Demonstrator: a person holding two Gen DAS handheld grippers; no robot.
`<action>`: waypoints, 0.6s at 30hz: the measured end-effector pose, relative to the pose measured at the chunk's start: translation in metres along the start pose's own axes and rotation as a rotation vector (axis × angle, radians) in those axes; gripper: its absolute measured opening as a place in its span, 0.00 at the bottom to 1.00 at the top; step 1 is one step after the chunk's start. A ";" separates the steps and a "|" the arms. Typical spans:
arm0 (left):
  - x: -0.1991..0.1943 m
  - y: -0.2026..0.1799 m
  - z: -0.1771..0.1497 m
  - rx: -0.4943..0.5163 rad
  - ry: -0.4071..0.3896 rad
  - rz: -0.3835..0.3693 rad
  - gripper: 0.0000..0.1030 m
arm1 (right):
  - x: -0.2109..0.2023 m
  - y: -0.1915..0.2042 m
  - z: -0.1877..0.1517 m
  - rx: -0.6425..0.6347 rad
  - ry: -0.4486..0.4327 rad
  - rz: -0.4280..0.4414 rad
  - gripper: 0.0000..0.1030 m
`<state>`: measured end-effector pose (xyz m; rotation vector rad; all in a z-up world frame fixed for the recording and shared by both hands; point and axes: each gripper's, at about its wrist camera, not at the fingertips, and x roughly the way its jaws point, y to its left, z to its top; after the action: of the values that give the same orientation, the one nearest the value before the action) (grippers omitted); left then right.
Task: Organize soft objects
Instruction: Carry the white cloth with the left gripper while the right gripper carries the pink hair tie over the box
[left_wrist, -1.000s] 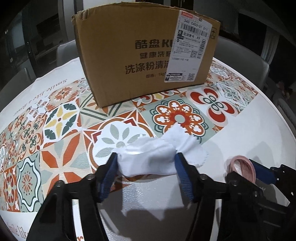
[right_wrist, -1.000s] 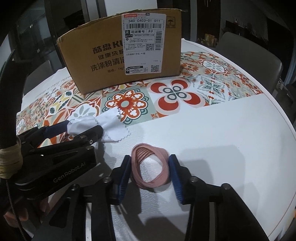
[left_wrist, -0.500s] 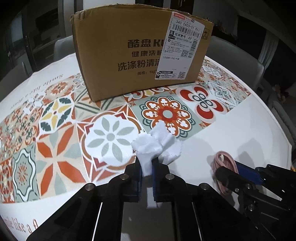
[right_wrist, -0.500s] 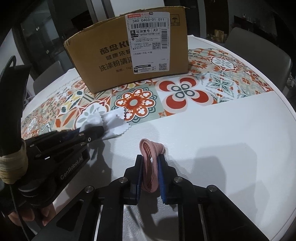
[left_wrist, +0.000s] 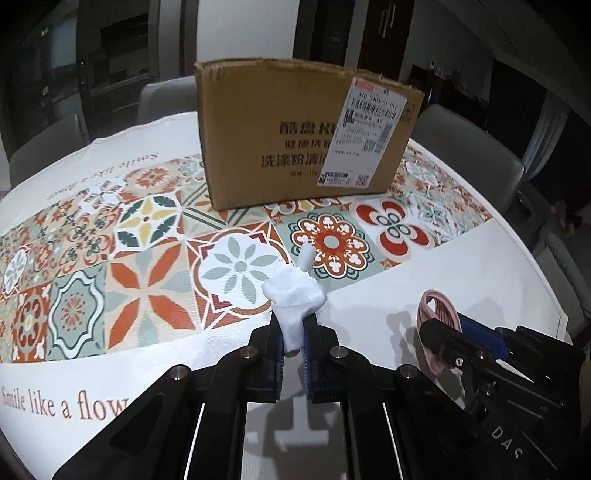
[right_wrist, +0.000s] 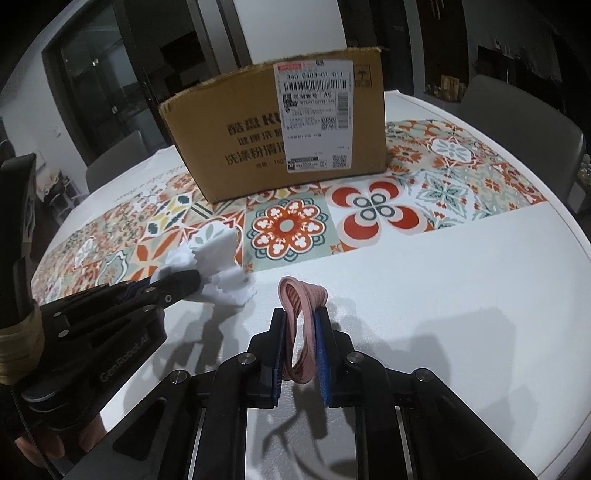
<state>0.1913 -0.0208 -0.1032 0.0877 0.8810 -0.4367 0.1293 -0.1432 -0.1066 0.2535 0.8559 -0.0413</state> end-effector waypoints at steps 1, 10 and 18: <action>-0.004 0.000 0.000 -0.002 -0.007 0.003 0.10 | -0.003 0.000 0.001 -0.002 -0.007 0.002 0.17; -0.041 -0.004 0.004 -0.026 -0.068 0.020 0.10 | -0.037 0.006 0.013 -0.030 -0.086 0.047 0.17; -0.074 -0.009 0.016 -0.009 -0.148 0.043 0.10 | -0.062 0.011 0.028 -0.060 -0.158 0.079 0.17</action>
<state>0.1578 -0.0087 -0.0360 0.0654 0.7340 -0.3941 0.1107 -0.1435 -0.0399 0.2240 0.6883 0.0377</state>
